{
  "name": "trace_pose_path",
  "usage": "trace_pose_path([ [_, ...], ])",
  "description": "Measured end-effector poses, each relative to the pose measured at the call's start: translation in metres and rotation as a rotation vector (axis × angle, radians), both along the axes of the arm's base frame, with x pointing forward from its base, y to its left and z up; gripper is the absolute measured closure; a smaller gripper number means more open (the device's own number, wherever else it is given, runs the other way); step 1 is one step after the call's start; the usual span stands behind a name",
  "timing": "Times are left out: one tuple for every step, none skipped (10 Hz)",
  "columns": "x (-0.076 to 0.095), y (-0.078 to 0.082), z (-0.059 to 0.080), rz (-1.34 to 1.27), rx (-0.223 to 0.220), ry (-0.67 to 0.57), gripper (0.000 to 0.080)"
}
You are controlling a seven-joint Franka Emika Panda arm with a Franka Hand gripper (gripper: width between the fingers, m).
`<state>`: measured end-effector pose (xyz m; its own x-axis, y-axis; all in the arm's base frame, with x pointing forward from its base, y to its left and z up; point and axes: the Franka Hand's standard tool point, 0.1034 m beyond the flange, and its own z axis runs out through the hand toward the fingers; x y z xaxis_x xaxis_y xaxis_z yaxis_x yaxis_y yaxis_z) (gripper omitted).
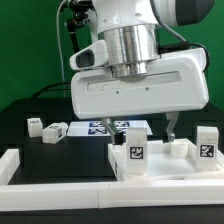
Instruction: Assemble square table
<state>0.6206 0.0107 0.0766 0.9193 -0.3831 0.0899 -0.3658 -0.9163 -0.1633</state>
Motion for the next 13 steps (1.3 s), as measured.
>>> trace_pose_path([
  [0.0,0.0003,0.0,-0.022,0.003,0.003,0.0178],
  [0.0,0.0002,-0.0001,-0.026,0.004,0.003,0.0178],
  [-0.0001,0.0007,-0.0001,-0.078,0.014,0.009,0.0349],
  [-0.0009,-0.0006,-0.0007,-0.15,0.026,0.019,0.0349],
  [-0.0018,-0.0034,-0.0018,-0.219,0.034,0.028,0.0496],
  [-0.0017,-0.0041,-0.0017,-0.293,0.046,0.037,0.0502],
  [-0.0008,-0.0068,-0.0012,-0.468,0.084,0.057,0.0504],
  [-0.0015,-0.0076,-0.0033,-0.651,0.113,0.085,0.0504],
  [-0.0017,-0.0052,-0.0042,-0.781,0.134,0.117,0.0504],
  [-0.0013,-0.005,-0.0045,-0.943,0.183,0.144,0.0505],
  [-0.0009,-0.0057,-0.0045,-1.038,0.223,0.156,0.0506],
  [-0.0008,-0.0045,-0.0048,-1.076,0.229,0.156,0.0505],
  [-0.0008,-0.0039,-0.0048,-1.07,0.228,0.156,0.0505],
])
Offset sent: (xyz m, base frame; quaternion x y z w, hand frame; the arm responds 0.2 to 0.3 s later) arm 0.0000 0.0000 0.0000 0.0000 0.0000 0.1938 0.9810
